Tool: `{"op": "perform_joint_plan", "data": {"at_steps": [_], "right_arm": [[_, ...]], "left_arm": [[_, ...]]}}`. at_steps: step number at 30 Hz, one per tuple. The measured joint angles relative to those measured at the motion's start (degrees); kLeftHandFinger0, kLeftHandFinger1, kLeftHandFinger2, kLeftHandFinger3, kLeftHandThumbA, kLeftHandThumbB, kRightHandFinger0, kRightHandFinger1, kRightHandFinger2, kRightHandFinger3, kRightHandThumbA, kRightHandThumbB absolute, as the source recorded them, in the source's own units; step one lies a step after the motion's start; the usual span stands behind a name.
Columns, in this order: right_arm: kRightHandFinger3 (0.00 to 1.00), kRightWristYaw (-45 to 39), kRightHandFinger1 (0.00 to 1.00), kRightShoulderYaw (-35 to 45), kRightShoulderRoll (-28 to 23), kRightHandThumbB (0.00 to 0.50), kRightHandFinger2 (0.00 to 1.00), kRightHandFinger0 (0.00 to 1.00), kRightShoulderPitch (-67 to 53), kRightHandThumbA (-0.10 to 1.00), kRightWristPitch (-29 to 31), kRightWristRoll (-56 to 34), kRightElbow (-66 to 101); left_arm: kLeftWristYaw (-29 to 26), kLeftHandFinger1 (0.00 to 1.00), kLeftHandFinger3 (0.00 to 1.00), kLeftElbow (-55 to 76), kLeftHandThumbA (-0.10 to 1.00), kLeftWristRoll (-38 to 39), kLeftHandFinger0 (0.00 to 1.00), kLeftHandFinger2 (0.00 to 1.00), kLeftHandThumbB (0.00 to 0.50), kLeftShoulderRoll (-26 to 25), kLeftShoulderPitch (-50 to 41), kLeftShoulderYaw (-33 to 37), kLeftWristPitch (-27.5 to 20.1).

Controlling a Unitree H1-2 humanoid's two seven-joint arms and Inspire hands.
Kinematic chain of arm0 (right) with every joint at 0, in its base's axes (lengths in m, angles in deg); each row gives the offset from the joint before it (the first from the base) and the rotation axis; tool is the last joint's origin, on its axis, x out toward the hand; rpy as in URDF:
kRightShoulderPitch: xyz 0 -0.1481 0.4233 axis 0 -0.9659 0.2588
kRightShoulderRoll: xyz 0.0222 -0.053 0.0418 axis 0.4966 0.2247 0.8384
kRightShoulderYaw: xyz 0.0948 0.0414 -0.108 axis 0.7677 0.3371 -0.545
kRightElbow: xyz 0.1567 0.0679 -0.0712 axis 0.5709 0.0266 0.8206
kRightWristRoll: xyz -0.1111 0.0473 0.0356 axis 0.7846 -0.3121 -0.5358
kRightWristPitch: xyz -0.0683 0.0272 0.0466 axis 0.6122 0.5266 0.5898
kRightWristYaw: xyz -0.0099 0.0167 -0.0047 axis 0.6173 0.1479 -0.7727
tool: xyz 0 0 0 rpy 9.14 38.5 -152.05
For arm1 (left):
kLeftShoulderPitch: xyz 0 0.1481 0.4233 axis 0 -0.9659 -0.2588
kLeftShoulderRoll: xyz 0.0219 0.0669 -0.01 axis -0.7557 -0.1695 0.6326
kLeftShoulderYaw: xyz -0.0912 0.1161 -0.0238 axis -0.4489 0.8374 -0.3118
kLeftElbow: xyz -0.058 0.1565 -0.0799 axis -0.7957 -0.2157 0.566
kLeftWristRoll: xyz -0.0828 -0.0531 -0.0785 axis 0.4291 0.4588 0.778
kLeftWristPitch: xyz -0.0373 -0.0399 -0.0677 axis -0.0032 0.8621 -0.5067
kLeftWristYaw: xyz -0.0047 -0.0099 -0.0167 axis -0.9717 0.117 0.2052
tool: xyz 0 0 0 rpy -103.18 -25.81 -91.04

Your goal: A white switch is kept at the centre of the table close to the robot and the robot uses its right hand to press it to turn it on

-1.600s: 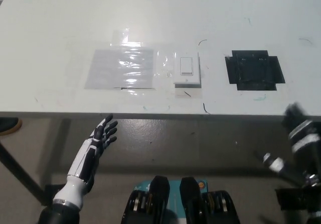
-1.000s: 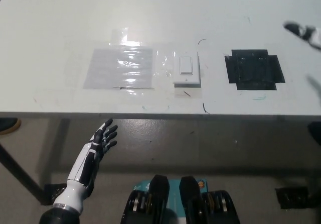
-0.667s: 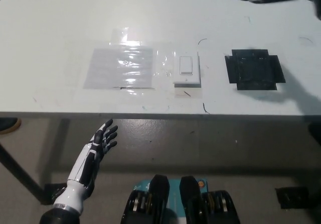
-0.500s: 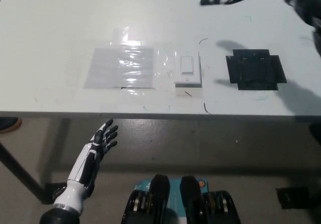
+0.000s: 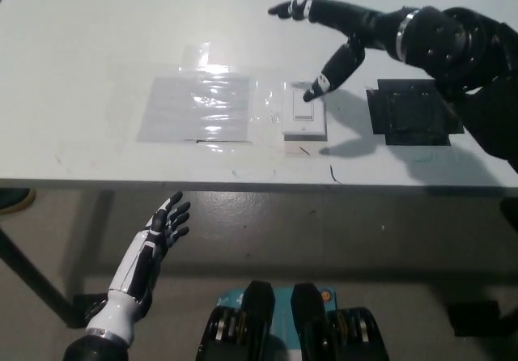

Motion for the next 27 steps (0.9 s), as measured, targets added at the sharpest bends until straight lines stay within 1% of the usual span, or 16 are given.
{"op": "perform_joint_plan", "data": {"at_steps": [1,3,5,8,12,16,18,20,27], "right_arm": [[1.00,-0.20,1.00,-0.08,0.07,0.282,1.00,1.00,-0.15,1.00,0.11,0.44,-0.36],[1.00,-0.55,1.00,-0.20,0.14,0.284,1.00,1.00,-0.50,1.00,0.23,1.35,-0.80],[1.00,-0.86,1.00,-0.28,0.29,0.305,1.00,1.00,-0.75,1.00,0.49,2.20,-1.43],[1.00,-1.27,1.00,-0.32,0.53,0.304,1.00,1.00,-0.98,1.00,1.03,3.35,-2.46],[1.00,-1.64,1.00,-0.50,0.76,0.320,1.00,1.00,-1.26,1.00,1.88,4.77,-3.64],[1.00,-1.97,1.00,-1.00,1.44,0.305,1.00,1.00,-1.76,1.00,2.53,6.55,-4.85],[1.00,-2.05,1.00,-1.27,2.22,0.307,1.00,1.00,-2.07,1.00,2.78,7.44,-5.59],[1.00,-2.12,1.00,-1.50,2.88,0.318,1.00,1.00,-2.30,1.00,2.92,8.07,-6.46],[1.00,-2.17,1.00,-1.60,4.67,0.316,1.00,1.00,-3.00,1.00,3.62,10.22,-8.71]], "left_arm": [[0.00,1.00,1.00,0.00,1.00,0.00,1.00,1.00,0.000,-0.01,0.00,0.01,0.00],[0.00,1.00,1.00,0.00,1.00,0.00,1.00,1.00,0.000,-0.02,0.00,0.03,0.00],[0.00,1.00,1.00,0.00,0.98,0.01,1.00,1.00,0.000,-0.03,0.01,0.03,0.00],[0.00,1.00,1.00,0.00,0.96,0.01,1.00,1.00,0.000,-0.04,0.00,0.04,0.00],[0.00,1.00,1.00,0.00,0.96,0.00,1.00,1.00,0.000,-0.04,0.00,0.08,-0.01],[-0.01,1.00,1.00,0.00,0.96,-0.08,1.00,1.00,0.000,-0.04,0.00,0.11,0.00],[-0.01,1.00,1.00,0.00,0.96,-0.09,1.00,1.00,0.000,-0.03,0.00,0.12,0.02],[-0.01,1.00,1.00,0.00,0.96,-0.10,1.00,1.00,0.010,-0.03,0.00,0.12,0.04],[-0.01,1.00,1.00,0.00,0.95,-0.18,1.00,1.00,0.018,-0.08,-0.02,0.13,0.08]]}}
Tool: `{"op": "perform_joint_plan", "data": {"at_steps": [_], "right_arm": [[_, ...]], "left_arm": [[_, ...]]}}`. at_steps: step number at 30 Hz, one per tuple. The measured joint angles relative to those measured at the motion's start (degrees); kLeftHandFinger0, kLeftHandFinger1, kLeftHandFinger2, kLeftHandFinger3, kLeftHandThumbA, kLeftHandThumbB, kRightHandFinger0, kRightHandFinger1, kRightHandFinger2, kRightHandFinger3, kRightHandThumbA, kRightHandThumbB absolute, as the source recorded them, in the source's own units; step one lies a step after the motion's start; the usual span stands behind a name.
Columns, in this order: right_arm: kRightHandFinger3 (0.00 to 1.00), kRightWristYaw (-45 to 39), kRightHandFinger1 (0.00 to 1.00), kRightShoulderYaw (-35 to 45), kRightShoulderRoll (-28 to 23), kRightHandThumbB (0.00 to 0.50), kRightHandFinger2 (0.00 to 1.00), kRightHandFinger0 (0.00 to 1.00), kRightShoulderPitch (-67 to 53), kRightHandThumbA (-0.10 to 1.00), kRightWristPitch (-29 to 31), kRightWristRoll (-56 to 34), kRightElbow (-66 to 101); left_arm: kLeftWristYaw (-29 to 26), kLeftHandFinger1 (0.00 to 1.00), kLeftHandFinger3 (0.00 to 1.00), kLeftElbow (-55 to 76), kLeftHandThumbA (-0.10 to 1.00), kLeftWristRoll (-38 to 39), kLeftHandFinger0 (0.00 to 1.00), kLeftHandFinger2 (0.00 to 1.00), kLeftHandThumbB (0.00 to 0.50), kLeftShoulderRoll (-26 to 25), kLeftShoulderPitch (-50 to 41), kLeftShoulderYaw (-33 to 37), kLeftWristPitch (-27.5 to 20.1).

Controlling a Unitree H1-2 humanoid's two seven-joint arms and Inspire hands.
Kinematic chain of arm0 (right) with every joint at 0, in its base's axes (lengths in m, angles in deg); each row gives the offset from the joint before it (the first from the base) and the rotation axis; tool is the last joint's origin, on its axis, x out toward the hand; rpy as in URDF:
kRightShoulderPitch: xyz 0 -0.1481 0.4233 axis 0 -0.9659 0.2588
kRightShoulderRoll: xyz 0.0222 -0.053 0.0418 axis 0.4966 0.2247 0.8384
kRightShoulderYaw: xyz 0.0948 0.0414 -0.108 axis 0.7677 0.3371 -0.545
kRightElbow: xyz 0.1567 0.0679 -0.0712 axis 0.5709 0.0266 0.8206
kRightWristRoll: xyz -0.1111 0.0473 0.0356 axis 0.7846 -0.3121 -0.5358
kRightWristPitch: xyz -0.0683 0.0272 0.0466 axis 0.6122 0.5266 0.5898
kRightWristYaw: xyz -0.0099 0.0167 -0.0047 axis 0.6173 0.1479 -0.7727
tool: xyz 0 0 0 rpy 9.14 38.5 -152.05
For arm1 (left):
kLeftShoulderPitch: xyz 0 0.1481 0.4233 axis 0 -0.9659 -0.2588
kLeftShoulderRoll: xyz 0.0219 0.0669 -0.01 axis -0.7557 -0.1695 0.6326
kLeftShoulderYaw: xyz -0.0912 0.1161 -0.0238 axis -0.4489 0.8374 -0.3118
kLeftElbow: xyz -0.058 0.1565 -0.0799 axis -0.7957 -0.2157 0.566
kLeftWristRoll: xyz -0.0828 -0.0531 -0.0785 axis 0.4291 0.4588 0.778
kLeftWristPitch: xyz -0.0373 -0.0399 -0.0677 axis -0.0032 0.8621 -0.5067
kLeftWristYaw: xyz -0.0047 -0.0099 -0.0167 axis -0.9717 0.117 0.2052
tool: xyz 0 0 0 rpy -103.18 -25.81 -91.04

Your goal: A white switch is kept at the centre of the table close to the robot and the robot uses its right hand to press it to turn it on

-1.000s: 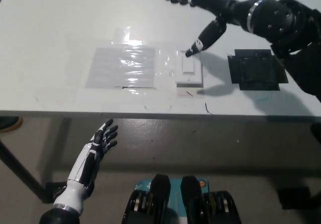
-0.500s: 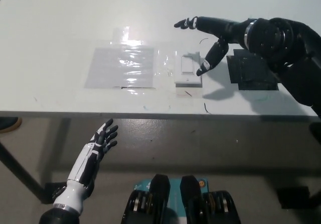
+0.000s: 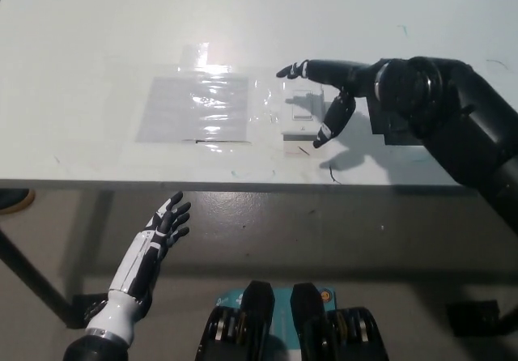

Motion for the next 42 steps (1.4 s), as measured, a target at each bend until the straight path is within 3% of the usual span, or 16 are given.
{"op": "perform_joint_plan", "data": {"at_steps": [5,11,21,30,42], "right_arm": [[1.00,0.00,1.00,-0.27,0.80,0.339,1.00,1.00,-0.57,1.00,0.48,1.59,-1.46],[1.00,0.00,1.00,-0.41,1.82,0.305,1.00,1.00,-0.63,1.00,1.30,3.05,-3.40],[1.00,-0.27,1.00,-0.41,2.00,0.341,1.00,1.00,-2.04,1.00,2.48,4.96,-4.33],[1.00,-0.88,1.00,-0.10,1.69,0.308,1.00,1.00,-2.91,1.00,3.24,5.98,-3.44],[1.00,-1.46,1.00,1.05,0.73,0.312,1.00,1.00,-5.16,1.00,3.15,6.71,-0.86]], "left_arm": [[0.01,1.00,1.00,0.00,0.95,0.04,1.00,1.00,0.000,-0.02,0.00,0.00,0.00],[0.00,1.00,1.00,0.00,0.94,0.05,1.00,1.00,0.000,-0.01,0.01,-0.01,-0.02],[0.00,1.00,1.00,0.00,0.92,0.04,1.00,1.00,0.000,-0.01,0.01,0.00,-0.05],[0.00,1.00,1.00,0.00,0.92,0.02,1.00,1.00,0.000,-0.01,0.07,0.00,-0.05],[0.00,1.00,1.00,-0.02,0.89,0.02,1.00,1.00,0.002,-0.06,0.08,0.00,-0.08]]}}
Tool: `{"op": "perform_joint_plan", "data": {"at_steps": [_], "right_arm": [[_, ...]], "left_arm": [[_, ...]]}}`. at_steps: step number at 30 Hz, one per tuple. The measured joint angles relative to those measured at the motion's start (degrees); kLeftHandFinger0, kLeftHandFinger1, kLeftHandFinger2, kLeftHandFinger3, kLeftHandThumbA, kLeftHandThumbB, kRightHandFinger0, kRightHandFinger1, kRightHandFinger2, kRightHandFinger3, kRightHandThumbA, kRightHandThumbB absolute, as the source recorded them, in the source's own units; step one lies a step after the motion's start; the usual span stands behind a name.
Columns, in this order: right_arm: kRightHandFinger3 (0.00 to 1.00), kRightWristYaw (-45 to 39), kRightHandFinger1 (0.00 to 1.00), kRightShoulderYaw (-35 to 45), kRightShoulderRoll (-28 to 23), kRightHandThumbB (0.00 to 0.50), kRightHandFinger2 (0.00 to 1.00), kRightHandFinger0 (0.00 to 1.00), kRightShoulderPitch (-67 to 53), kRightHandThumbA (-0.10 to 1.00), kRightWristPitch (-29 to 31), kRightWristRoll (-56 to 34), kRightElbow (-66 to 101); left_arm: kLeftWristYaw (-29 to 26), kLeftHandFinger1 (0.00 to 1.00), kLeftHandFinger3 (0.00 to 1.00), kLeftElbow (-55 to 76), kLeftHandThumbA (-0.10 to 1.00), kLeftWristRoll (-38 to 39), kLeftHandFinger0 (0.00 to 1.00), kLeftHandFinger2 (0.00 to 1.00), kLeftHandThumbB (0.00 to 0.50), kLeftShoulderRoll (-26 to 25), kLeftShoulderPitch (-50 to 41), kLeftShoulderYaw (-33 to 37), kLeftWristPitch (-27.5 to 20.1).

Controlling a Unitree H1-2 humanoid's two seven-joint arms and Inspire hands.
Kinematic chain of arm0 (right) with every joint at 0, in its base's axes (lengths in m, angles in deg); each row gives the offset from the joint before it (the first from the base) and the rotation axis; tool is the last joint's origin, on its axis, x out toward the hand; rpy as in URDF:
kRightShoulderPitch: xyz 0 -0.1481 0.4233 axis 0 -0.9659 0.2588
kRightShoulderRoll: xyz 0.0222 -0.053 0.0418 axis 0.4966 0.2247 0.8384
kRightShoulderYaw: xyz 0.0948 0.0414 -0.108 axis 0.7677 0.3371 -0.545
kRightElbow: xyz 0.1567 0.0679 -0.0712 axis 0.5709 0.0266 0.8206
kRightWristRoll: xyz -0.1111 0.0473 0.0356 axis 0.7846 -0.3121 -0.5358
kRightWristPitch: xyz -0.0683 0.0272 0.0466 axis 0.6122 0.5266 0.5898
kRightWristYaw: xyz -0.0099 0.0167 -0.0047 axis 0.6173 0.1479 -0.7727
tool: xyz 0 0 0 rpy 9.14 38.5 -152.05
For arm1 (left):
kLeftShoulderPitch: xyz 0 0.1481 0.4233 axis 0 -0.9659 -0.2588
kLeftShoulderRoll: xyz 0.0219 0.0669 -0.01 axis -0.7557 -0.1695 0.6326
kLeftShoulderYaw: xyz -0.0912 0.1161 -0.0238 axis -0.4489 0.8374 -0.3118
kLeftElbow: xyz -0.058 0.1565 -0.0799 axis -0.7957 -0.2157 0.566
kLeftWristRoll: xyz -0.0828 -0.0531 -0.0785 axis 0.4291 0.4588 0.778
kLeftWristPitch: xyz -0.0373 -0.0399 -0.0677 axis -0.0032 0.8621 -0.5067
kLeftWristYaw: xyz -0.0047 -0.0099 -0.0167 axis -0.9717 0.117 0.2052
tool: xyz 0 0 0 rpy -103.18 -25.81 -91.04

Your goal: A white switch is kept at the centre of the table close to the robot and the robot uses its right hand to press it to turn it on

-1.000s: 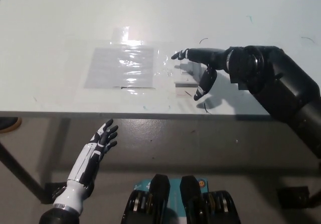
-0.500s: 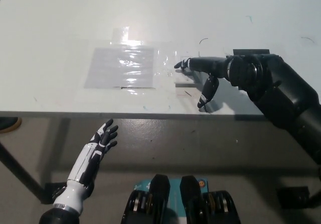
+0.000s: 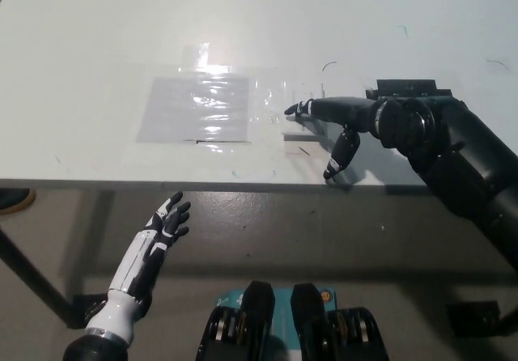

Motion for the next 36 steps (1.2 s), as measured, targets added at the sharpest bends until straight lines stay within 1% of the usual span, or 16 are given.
{"op": "perform_joint_plan", "data": {"at_steps": [3,8,14,16,20,21,22,23,25,26,27,28,29,30,34,36], "right_arm": [[1.00,0.11,1.00,0.12,0.00,0.336,1.00,1.00,-0.60,1.00,0.22,0.19,0.20],[1.00,1.20,1.00,0.48,0.00,0.343,1.00,1.00,-1.64,1.00,1.29,0.47,0.20],[1.00,1.54,1.00,1.32,0.00,0.319,1.00,1.00,-1.80,1.00,2.05,0.36,0.19],[1.00,1.35,1.00,3.16,0.00,0.272,1.00,1.00,-1.80,1.00,2.11,-0.28,0.79],[1.00,1.19,1.00,11.49,0.02,0.318,1.00,1.00,-1.61,1.00,1.33,-3.43,6.07],[1.00,1.37,1.00,13.84,0.15,0.301,1.00,1.00,-1.26,1.00,1.30,-4.28,6.83],[1.00,1.61,1.00,16.13,0.30,0.249,1.00,1.00,-0.95,1.00,1.28,-5.11,7.53],[1.00,2.09,1.00,19.33,0.51,0.286,1.00,1.00,-0.69,1.00,1.29,-6.41,8.73],[1.00,2.91,1.00,24.46,0.96,0.297,1.00,1.00,-0.62,1.00,1.13,-8.46,11.98],[1.00,3.33,1.00,26.52,1.22,0.403,1.00,1.00,-0.62,1.00,0.99,-9.45,13.90],[1.00,3.65,1.00,28.44,1.45,0.332,1.00,1.00,-0.62,1.00,0.86,-10.24,15.96],[1.00,3.95,1.00,30.30,1.66,0.321,1.00,1.00,-0.62,1.00,0.70,-11.03,18.27],[1.00,4.09,1.00,31.44,1.71,0.324,1.00,1.00,-0.63,1.00,0.45,-11.65,19.91],[1.00,4.15,1.00,32.57,1.75,0.302,1.00,1.00,-0.63,1.00,0.12,-12.33,21.81],[1.00,4.17,1.00,36.80,1.75,0.317,1.00,1.00,-1.26,1.00,-1.77,-15.05,30.48],[1.00,4.17,1.00,38.56,1.71,0.299,1.00,1.00,-2.49,1.00,-2.67,-16.31,34.84]], "left_arm": [[0.00,1.00,1.00,0.00,0.90,0.00,1.00,1.00,0.000,0.00,0.00,0.00,0.01],[0.01,1.00,1.00,0.01,0.90,0.03,1.00,1.00,0.000,-0.01,0.00,0.01,0.01],[0.01,1.00,1.00,0.01,0.89,0.05,1.00,1.00,0.002,-0.01,-0.03,0.00,-0.01],[0.01,1.00,1.00,0.01,0.90,0.04,1.00,1.00,0.000,-0.02,-0.04,0.00,0.00],[0.00,1.00,1.00,0.00,0.91,0.02,1.00,1.00,0.020,0.00,0.01,0.00,0.01],[-0.01,1.00,1.00,-0.03,0.91,0.00,1.00,1.00,0.022,0.01,0.04,0.00,0.01],[-0.01,1.00,1.00,-0.03,0.91,-0.01,1.00,1.00,0.013,0.02,0.07,0.01,0.02],[-0.01,1.00,1.00,-0.03,0.91,-0.01,1.00,1.00,0.008,0.03,0.08,0.00,0.03],[0.00,1.00,1.00,-0.03,0.90,0.00,1.00,1.00,0.000,0.00,0.08,-0.01,0.05],[0.00,1.00,1.00,-0.03,0.90,0.01,1.00,1.00,0.000,-0.02,0.08,-0.01,0.05],[0.00,1.00,1.00,-0.04,0.90,0.02,1.00,1.00,0.000,-0.03,0.08,-0.01,0.05],[0.00,1.00,1.00,-0.04,0.90,0.03,1.00,1.00,0.000,-0.01,0.08,-0.01,0.05],[-0.01,1.00,1.00,-0.06,0.90,0.04,1.00,1.00,0.000,0.00,0.09,-0.01,0.05],[-0.01,1.00,1.00,-0.08,0.90,0.04,1.00,1.00,0.000,-0.01,0.09,-0.01,0.06],[-0.02,1.00,1.00,-0.31,0.92,0.04,1.00,1.00,0.000,0.00,0.24,-0.03,0.08],[-0.02,1.00,1.00,-0.45,0.92,0.04,1.00,1.00,0.000,0.01,0.39,-0.04,0.10]]}}
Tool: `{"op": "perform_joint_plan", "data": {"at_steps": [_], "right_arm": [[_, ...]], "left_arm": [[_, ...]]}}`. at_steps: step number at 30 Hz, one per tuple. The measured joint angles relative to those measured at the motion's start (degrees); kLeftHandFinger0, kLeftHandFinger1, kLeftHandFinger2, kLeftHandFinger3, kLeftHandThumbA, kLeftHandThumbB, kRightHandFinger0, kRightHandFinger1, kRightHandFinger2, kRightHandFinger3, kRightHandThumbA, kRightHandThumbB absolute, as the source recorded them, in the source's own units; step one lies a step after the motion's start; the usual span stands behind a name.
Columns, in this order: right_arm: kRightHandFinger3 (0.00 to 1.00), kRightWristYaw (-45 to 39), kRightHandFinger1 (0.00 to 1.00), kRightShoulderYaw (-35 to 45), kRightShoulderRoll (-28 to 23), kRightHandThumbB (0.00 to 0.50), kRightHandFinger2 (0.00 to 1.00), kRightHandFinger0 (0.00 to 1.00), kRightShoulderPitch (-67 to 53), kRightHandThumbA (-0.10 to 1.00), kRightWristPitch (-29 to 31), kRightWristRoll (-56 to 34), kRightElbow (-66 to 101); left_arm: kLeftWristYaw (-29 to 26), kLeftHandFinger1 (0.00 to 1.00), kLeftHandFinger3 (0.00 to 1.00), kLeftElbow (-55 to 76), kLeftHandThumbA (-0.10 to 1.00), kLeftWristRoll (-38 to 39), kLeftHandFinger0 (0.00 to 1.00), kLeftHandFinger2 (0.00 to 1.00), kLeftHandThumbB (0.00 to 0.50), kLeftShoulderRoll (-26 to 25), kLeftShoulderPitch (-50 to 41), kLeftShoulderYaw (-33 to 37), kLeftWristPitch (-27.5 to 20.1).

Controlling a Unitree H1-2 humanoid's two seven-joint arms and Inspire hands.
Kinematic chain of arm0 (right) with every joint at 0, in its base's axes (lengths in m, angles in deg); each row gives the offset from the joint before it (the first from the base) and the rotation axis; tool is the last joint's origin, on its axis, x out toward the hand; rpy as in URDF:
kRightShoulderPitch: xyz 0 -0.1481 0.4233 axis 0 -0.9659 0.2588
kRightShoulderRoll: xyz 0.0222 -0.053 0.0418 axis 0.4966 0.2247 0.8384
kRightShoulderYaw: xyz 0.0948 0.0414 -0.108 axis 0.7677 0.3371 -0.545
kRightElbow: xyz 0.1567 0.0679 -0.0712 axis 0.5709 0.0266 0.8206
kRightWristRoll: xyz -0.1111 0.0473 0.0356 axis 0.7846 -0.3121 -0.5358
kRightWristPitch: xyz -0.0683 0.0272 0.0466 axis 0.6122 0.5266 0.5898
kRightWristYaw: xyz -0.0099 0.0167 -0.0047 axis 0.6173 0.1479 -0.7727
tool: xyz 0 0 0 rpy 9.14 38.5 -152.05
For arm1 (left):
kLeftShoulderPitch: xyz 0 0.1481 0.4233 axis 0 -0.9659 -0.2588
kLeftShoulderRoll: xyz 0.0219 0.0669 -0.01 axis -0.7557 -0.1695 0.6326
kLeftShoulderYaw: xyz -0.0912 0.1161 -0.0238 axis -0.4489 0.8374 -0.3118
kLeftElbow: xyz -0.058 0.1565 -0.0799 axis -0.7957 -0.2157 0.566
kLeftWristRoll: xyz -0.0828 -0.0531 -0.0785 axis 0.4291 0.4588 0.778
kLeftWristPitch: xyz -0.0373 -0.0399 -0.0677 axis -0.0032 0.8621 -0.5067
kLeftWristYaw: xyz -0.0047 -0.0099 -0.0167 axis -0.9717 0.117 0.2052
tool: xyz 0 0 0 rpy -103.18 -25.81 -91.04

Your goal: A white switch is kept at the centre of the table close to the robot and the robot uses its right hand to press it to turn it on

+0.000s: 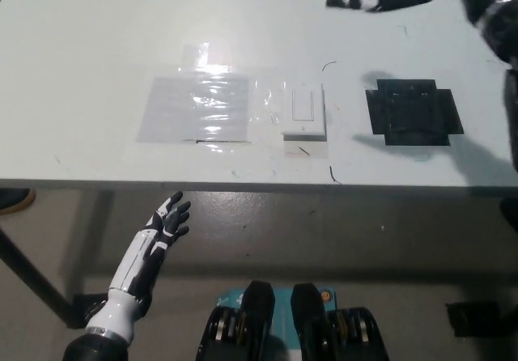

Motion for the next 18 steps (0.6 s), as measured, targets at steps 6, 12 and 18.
{"op": "perform_joint_plan", "data": {"at_steps": [6,12,18], "right_arm": [[1.00,0.01,1.00,5.34,-0.64,0.254,1.00,1.00,-7.78,1.00,-2.48,-4.36,12.24],[1.00,0.45,1.00,12.93,-0.44,0.258,1.00,1.00,-23.03,1.00,-3.74,-10.76,24.96],[1.00,0.99,1.00,16.19,3.93,0.231,1.00,1.00,-41.21,1.00,-3.16,-17.13,30.23]], "left_arm": [[-0.01,1.00,1.00,-0.66,0.95,0.00,1.00,1.00,0.000,0.07,0.72,-0.03,0.08],[-0.02,1.00,1.00,-0.75,1.00,0.04,1.00,1.00,0.000,0.19,1.11,-0.07,0.09],[0.00,1.00,1.00,-0.77,1.00,0.31,1.00,1.00,0.025,0.49,1.63,-0.18,0.06]]}}
